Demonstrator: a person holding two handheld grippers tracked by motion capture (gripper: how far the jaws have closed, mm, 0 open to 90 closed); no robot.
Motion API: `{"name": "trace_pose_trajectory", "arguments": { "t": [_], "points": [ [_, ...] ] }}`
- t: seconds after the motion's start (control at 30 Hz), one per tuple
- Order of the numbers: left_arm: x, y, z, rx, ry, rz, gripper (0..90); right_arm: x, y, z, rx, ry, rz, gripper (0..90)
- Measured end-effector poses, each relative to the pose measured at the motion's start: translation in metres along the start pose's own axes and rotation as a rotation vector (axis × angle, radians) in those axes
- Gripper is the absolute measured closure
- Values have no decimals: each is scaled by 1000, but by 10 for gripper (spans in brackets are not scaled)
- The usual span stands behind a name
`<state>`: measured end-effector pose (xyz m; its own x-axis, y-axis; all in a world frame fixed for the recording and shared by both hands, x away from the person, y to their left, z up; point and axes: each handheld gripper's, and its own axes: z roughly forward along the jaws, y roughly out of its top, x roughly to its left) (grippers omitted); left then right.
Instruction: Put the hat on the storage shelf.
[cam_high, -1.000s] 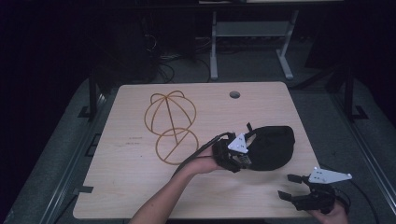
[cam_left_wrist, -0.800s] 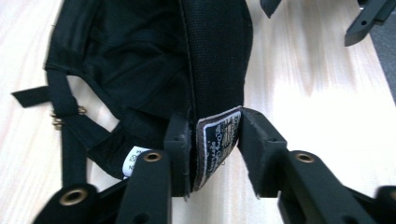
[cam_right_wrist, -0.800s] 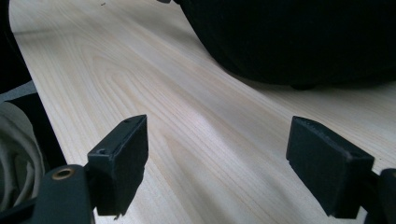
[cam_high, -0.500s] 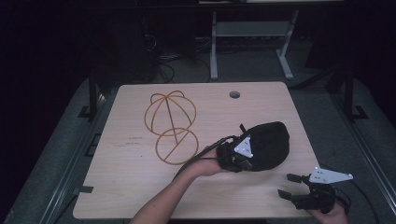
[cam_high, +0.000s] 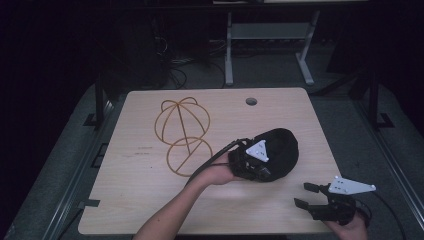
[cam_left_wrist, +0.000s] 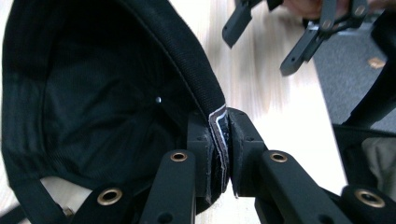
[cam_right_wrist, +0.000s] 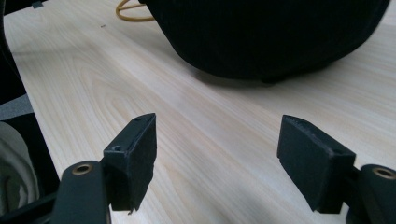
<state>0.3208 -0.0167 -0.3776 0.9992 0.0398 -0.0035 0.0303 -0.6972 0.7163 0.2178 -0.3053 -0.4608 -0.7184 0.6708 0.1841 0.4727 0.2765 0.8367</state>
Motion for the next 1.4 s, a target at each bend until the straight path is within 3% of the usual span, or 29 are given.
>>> {"name": "trace_pose_trajectory", "arguments": {
  "t": [0.3,0.47,0.67,0.9,1.03,1.23,1.4],
  "points": [
    [3,10,-21,-63,-8,-47,810,7,9,1,-62,-15,-16,274],
    [2,18,-29,-83,-13,-52,810,9,16,1,-105,-7,-17,256],
    [-1,31,-42,-134,-36,-44,810,10,28,2,-144,-10,-30,238],
    [-12,45,-48,-145,-89,-12,811,12,43,3,-198,-19,-46,222],
    [-21,50,-46,-138,-128,33,815,12,49,3,-207,-49,-61,218],
    [-33,56,-42,-128,-175,90,818,12,47,3,-210,-7,-74,291],
    [-35,59,-42,-128,-192,107,818,15,46,1,-227,18,-113,479]
  ]
}}
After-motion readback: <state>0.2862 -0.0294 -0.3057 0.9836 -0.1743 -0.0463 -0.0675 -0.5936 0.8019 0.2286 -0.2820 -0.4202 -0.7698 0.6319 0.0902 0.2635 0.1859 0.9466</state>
